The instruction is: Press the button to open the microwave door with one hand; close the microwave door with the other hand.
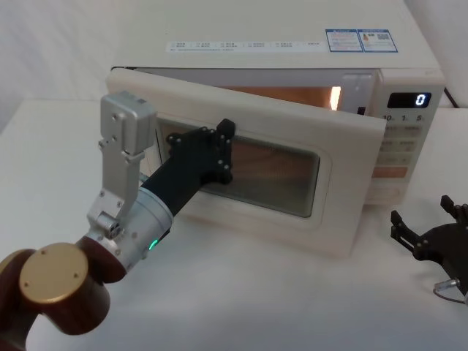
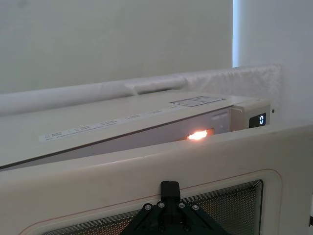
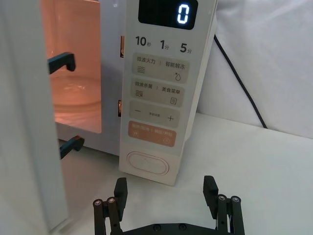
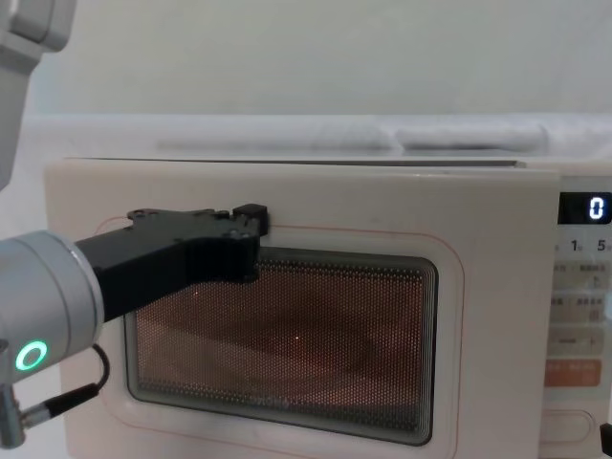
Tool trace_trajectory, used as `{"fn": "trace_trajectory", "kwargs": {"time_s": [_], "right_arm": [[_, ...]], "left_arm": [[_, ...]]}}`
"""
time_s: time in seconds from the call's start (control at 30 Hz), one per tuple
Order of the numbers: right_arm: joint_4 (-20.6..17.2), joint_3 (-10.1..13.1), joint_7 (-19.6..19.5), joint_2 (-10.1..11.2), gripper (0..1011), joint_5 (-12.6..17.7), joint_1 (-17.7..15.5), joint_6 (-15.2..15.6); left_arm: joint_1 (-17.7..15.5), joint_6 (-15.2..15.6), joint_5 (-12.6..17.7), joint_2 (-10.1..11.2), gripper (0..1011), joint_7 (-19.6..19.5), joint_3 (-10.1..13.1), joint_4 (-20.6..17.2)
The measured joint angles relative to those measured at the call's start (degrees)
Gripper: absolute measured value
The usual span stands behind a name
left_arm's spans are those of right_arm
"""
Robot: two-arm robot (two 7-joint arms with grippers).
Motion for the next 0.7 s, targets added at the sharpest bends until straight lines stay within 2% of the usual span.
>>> {"fn": "trace_trajectory", "kwargs": {"time_s": [0.7], "right_arm": [[0.0, 0.0, 0.0, 0.0, 1002, 0.0, 0.0, 0.0]], "left_arm": [[-4.4, 1.9, -0.6, -2.1, 0, 0.7, 0.8, 3.0]]}}
